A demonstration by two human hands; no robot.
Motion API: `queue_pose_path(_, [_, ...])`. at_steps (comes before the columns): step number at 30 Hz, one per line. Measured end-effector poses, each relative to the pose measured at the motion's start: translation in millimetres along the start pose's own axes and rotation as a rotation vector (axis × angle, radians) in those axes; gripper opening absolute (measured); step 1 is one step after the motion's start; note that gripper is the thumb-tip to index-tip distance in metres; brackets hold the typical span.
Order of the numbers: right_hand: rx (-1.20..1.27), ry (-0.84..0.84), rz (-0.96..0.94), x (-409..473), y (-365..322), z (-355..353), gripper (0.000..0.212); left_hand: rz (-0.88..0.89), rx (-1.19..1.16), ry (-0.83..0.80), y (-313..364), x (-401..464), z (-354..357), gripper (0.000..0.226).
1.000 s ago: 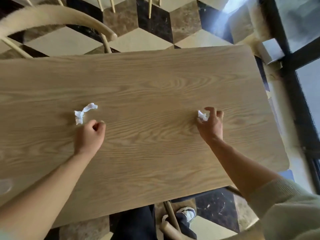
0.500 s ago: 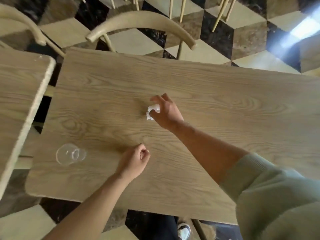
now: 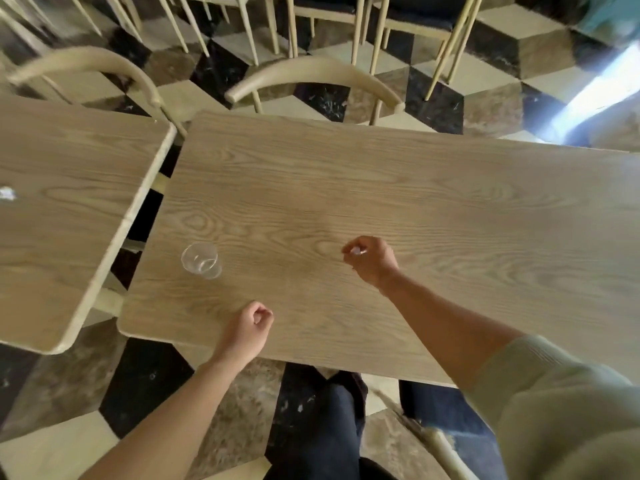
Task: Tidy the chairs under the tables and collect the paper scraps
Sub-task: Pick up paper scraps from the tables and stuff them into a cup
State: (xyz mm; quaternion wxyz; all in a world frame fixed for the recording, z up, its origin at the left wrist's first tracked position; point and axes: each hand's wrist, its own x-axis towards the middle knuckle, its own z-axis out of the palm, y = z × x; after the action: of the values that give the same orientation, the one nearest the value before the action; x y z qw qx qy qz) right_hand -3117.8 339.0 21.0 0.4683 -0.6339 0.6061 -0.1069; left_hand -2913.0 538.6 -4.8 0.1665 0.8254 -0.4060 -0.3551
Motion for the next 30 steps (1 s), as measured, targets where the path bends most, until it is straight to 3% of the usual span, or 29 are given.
queue_pose_path(5, [0.526, 0.018, 0.16, -45, -31, 20, 0.022, 0.027, 0.04, 0.102, -19, -37, -38, 0.015])
queue_pose_path(11, [0.633, -0.181, 0.127, -68, -88, 78, 0.021, 0.013, 0.009, 0.138, -54, -40, -80, 0.013])
queue_pose_path(17, [0.68, -0.267, 0.052, -47, -161, 157, 0.023, 0.079, -0.101, 0.208, -77, 25, -127, 0.087])
queue_pose_path(21, [0.448, -0.25, 0.098, -32, -184, 200, 0.021, 0.163, -0.196, 0.093, -78, 67, -137, 0.116])
queue_pose_path(23, [0.17, -0.216, 0.067, -28, -186, 208, 0.02, 0.258, -0.191, 0.012, -72, 84, -137, 0.114])
queue_pose_path(25, [-0.017, -0.168, 0.026, -25, -189, 211, 0.022, 0.376, -0.119, -0.034, -70, 102, -137, 0.091])
queue_pose_path(28, [-0.111, -0.146, -0.022, -27, -196, 209, 0.031, 0.463, -0.114, -0.04, -70, 108, -141, 0.051])
queue_pose_path(30, [-0.16, -0.181, -0.053, -31, -201, 204, 0.044, 0.474, -0.143, -0.047, -71, 107, -142, 0.047])
